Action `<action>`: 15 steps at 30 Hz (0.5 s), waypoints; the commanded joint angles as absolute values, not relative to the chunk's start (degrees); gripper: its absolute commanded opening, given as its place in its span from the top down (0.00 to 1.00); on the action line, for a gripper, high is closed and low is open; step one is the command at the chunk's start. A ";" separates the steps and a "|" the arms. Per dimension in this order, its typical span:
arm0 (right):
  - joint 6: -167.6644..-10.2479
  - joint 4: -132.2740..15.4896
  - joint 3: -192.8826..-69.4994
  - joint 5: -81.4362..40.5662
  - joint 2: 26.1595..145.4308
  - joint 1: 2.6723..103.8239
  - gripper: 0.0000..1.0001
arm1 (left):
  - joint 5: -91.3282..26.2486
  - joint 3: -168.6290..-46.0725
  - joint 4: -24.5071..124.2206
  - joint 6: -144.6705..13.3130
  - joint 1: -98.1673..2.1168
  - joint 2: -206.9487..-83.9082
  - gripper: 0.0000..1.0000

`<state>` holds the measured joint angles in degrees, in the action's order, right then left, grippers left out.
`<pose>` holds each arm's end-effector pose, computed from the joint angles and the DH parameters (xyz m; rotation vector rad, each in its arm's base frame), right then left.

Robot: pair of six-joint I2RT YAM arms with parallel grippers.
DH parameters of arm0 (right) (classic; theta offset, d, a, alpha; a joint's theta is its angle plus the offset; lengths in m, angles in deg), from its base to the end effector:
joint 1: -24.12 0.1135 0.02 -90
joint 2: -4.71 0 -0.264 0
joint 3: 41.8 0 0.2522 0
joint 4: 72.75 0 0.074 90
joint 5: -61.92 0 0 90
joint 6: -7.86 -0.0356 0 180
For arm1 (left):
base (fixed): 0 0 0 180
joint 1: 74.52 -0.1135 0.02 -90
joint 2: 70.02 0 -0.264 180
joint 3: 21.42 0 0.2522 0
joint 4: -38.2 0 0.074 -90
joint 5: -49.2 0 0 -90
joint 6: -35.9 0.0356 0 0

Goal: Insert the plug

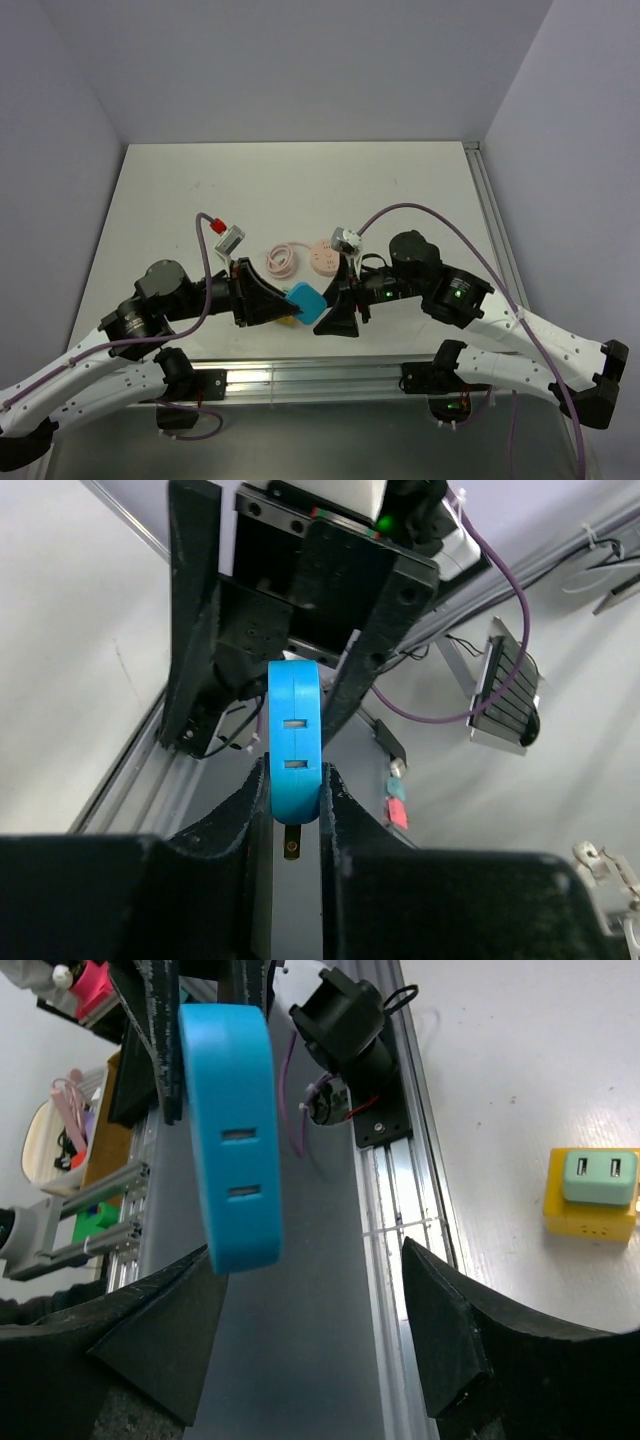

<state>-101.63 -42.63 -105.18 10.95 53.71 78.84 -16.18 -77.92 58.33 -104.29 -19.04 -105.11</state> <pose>0.0908 0.1672 0.3478 -1.1177 1.7453 1.4800 0.0700 -0.1280 0.3597 0.4871 1.7898 -1.7139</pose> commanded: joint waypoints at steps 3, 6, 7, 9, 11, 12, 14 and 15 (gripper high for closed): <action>-99.10 -48.09 -109.61 14.99 54.46 79.67 0.27 | -11.62 -77.46 54.25 -105.60 -19.15 -105.53 1.00; -100.07 -50.02 -109.79 16.83 55.07 79.67 0.31 | -11.09 -76.67 53.28 -105.69 -19.15 -105.88 1.00; -100.42 -51.33 -109.87 18.14 55.16 79.76 0.32 | -11.09 -76.67 53.37 -105.60 -19.15 -105.97 1.00; -101.12 -52.13 -109.79 19.03 55.25 79.93 0.34 | -11.36 -76.58 53.46 -105.43 -19.15 -106.23 1.00; -102.09 -53.18 -109.79 18.85 55.34 80.02 0.34 | -11.36 -76.32 52.76 -105.43 -19.15 -106.15 1.00; -102.18 -53.45 -109.96 19.55 55.77 80.11 0.34 | -11.01 -76.23 52.49 -105.60 -19.15 -106.41 1.00; -102.88 -54.24 -110.48 20.17 56.65 80.19 0.37 | -10.92 -76.40 52.49 -105.60 -19.15 -106.58 1.00; -103.06 -54.33 -110.66 20.18 57.18 80.28 0.38 | -10.83 -76.23 52.49 -105.69 -19.15 -106.85 1.00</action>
<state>-101.95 -50.10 -107.54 18.12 55.87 79.65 -12.11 -76.13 55.91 -105.06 -19.04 -106.64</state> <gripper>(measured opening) 0.636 0.190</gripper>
